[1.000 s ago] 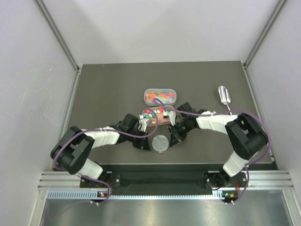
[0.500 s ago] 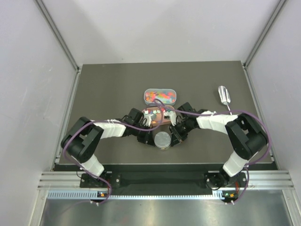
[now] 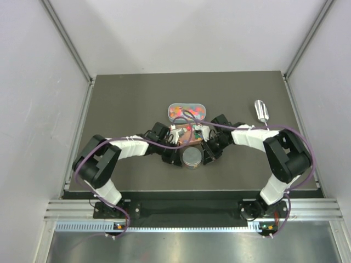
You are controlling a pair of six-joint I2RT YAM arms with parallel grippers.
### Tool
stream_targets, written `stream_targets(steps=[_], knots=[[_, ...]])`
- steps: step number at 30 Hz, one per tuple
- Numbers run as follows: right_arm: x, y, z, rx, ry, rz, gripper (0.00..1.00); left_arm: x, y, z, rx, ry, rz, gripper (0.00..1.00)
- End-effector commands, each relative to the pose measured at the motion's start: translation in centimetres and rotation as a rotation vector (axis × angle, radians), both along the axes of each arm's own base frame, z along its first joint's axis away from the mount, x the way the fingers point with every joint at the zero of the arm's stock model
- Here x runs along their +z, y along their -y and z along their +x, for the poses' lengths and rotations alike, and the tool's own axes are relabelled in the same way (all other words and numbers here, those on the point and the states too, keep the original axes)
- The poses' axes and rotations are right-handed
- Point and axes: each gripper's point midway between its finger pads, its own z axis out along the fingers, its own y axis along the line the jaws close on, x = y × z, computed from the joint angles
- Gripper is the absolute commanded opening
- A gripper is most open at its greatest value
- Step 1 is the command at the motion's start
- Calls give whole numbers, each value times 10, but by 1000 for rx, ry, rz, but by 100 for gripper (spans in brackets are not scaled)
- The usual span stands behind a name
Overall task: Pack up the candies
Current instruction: Screw the bottle lid onto the packing bottle.
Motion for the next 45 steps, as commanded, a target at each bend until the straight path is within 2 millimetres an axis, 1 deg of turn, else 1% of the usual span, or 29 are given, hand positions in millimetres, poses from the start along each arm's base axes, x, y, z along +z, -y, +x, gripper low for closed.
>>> stream_targets(steps=[1, 2, 4, 5, 6, 8, 9, 10, 11, 12, 14, 15, 17, 18, 20, 21, 22, 24, 27, 30, 35, 36, 37, 38, 39, 41, 45], knots=[[24, 9, 21, 10, 136, -39, 10, 24, -12, 2, -17, 71, 5, 0], [25, 13, 24, 10, 154, -67, 9, 29, -17, 0, -24, 81, 15, 0], [28, 20, 24, 21, 164, -100, 9, 34, -24, 2, -21, 96, 43, 0], [28, 26, 26, 27, 183, -125, 9, 35, -30, -1, -35, 95, 69, 0], [30, 29, 25, 34, 181, -139, 9, 41, -33, 6, -29, 116, 80, 0], [39, 35, 30, 46, 218, -143, 8, 48, -41, 10, -47, 144, 100, 0], [48, 36, 35, 48, 243, -140, 8, 58, -42, 22, -27, 183, 92, 0], [61, 35, 40, 49, 288, -126, 8, 66, -43, 29, -14, 217, 85, 0], [69, 33, 43, 71, 329, -112, 8, 74, -42, 38, -1, 251, 72, 0], [83, 29, 51, 73, 369, -91, 8, 79, -41, 48, 15, 282, 62, 0], [100, 21, 56, 88, 416, -46, 8, 84, -40, 61, 60, 306, 64, 0], [109, 14, 59, 105, 431, -24, 8, 88, -40, 73, 93, 334, 49, 0], [115, 0, 52, 179, 445, 13, 8, 85, -43, 82, 154, 320, 41, 0], [117, -12, 44, 236, 454, 31, 8, 87, -47, 92, 194, 329, 32, 0], [116, -26, 35, 333, 486, 47, 8, 87, -55, 103, 248, 338, 43, 0], [117, -32, 31, 363, 503, 51, 8, 88, -61, 109, 269, 351, 55, 0], [117, -43, 25, 404, 523, 58, 8, 88, -68, 114, 281, 372, 80, 0], [112, -52, 19, 443, 518, 61, 7, 89, -73, 118, 280, 392, 93, 0], [105, -58, 13, 490, 495, 59, 7, 91, -82, 124, 296, 409, 109, 0], [97, -64, 3, 534, 477, 59, 7, 94, -85, 129, 306, 417, 102, 0], [81, -68, -10, 560, 431, 39, 7, 95, -83, 126, 299, 413, 79, 0], [72, -66, -12, 566, 411, 21, 7, 96, -82, 125, 296, 412, 71, 0], [67, -64, -14, 568, 400, 7, 7, 99, -79, 121, 285, 403, 47, 0], [61, -63, -16, 577, 388, -6, 7, 98, -78, 118, 283, 394, 43, 0], [55, -61, -18, 580, 368, -17, 7, 98, -78, 118, 288, 393, 38, 0], [55, -61, -17, 573, 375, -18, 7, 98, -78, 116, 291, 391, 36, 0], [66, -58, -13, 558, 413, -25, 7, 100, -79, 118, 292, 404, 36, 0]])
